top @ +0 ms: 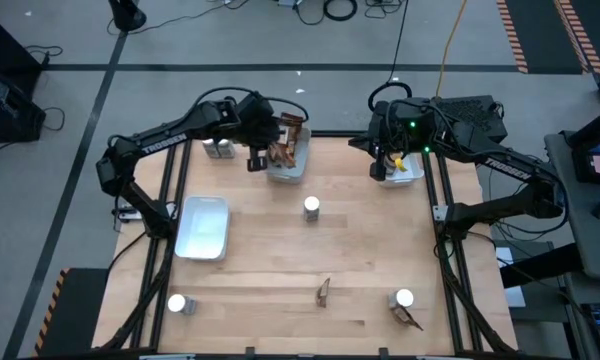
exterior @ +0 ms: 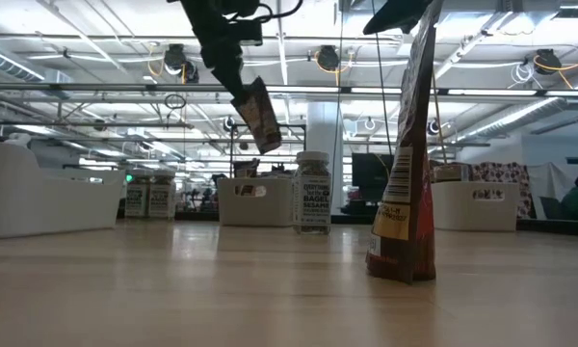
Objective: Sort spices by type
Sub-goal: Put the orange spice pack into the gray bin
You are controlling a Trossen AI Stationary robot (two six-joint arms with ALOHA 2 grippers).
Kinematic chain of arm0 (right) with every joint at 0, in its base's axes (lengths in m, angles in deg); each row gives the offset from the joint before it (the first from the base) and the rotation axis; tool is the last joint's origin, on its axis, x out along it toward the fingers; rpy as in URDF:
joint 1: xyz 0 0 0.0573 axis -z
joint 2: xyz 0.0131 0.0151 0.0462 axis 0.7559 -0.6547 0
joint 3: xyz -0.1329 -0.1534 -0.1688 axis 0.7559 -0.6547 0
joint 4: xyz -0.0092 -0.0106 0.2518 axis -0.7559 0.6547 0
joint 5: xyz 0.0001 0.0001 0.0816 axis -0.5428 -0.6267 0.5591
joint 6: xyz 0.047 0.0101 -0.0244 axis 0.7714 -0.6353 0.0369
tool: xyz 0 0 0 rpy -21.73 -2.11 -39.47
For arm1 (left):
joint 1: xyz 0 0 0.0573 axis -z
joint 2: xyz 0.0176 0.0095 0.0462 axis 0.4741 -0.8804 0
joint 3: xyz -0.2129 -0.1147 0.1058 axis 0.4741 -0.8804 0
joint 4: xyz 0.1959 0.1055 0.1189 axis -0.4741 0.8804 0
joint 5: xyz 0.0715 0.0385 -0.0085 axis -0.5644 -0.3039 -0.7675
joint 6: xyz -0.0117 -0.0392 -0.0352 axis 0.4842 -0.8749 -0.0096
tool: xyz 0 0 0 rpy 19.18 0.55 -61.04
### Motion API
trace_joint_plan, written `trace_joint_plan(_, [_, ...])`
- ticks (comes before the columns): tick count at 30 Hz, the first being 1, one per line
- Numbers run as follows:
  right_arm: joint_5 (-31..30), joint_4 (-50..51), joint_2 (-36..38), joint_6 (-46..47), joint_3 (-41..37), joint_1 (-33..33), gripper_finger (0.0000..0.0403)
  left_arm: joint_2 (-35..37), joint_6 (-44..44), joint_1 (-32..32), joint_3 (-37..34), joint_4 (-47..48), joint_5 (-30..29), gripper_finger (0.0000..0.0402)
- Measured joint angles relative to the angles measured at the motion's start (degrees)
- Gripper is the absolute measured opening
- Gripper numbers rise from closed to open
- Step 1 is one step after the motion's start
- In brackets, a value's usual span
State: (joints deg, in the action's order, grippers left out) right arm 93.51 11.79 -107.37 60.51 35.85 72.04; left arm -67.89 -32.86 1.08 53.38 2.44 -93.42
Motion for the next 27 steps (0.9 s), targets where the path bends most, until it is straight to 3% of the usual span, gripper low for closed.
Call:
trace_joint_plan(9, [0.01, 0.0, 0.0, 0.02, 0.0, 0.0, 0.0, -1.3, -7.7, -0.25, 0.0, 2.83, -0.02, 0.0])
trace_joint_plan(27, [0.01, 1.62, 0.0, 0.02, 0.0, -0.01, 0.0, -9.8, -9.37, -1.8, -0.02, 6.18, -2.28, 0.0])
